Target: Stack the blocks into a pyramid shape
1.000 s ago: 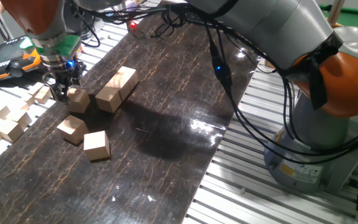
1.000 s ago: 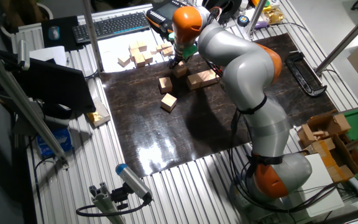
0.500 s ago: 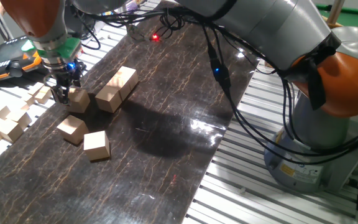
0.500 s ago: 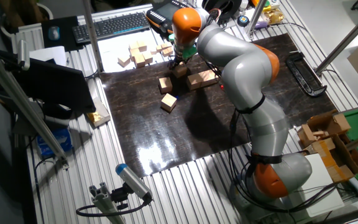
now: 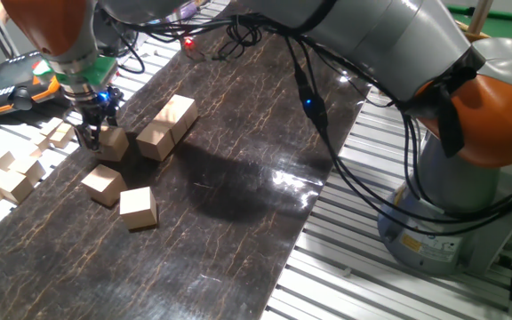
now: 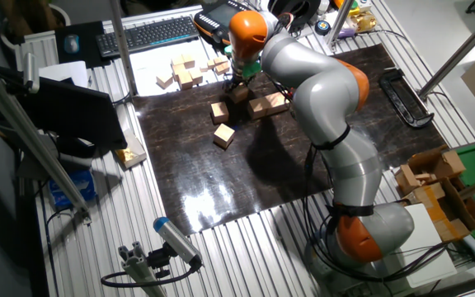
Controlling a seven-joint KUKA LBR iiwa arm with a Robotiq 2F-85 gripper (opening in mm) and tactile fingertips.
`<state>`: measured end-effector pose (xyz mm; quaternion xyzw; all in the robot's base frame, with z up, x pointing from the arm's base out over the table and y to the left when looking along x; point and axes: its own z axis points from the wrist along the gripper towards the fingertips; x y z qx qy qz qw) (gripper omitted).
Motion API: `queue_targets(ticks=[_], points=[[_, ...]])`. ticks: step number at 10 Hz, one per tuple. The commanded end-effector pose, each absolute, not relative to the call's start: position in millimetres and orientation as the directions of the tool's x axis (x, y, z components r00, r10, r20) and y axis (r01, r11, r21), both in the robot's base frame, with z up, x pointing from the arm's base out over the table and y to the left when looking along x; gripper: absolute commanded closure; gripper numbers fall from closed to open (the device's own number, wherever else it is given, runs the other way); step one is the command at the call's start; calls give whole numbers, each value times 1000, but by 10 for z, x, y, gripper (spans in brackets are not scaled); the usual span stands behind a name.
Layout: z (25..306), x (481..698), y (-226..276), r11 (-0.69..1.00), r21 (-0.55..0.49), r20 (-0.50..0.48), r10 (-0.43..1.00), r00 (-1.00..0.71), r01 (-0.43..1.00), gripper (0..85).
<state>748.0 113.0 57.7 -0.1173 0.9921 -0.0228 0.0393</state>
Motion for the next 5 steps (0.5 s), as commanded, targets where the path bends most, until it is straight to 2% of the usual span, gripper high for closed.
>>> queue_targets(ticks=[1,4,5], points=[[563,7480,1133,971,-55,-72,-234,-969,-231,0],[521,7482,1132,972,-58,-72,-233,-970,-229,0],[512,7482,1129,972,-59,-71,-233,-970,-229,30]])
